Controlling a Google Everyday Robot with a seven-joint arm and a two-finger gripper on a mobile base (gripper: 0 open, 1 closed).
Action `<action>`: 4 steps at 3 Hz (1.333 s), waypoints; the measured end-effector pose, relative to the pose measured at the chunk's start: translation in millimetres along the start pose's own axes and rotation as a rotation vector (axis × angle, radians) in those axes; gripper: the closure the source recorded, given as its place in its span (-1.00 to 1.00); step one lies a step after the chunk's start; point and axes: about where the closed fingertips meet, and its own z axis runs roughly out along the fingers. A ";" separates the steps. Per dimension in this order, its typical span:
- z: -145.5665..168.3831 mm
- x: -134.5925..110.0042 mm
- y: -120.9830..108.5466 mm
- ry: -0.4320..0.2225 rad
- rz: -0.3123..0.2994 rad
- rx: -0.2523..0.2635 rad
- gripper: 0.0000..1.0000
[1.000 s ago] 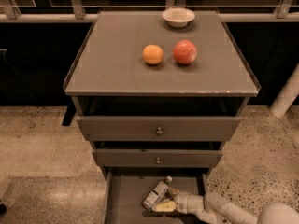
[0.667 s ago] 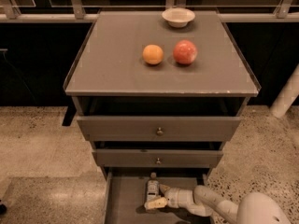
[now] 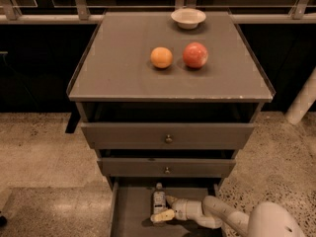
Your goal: Pick blue plastic bottle from bottom drawer and place on counter
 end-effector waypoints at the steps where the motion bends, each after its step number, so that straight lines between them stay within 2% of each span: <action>1: 9.2 0.0 7.6 0.009 0.006 -0.015 -1.00; 2: 13.8 0.3 11.2 0.018 0.014 -0.002 -1.00; 3: 17.4 -1.7 13.5 0.037 0.019 0.040 -1.00; 4: 18.9 -8.8 17.3 0.062 0.011 0.117 -1.00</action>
Offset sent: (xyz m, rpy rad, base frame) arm -0.0049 0.0188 0.0018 -0.0323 0.0307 -0.0089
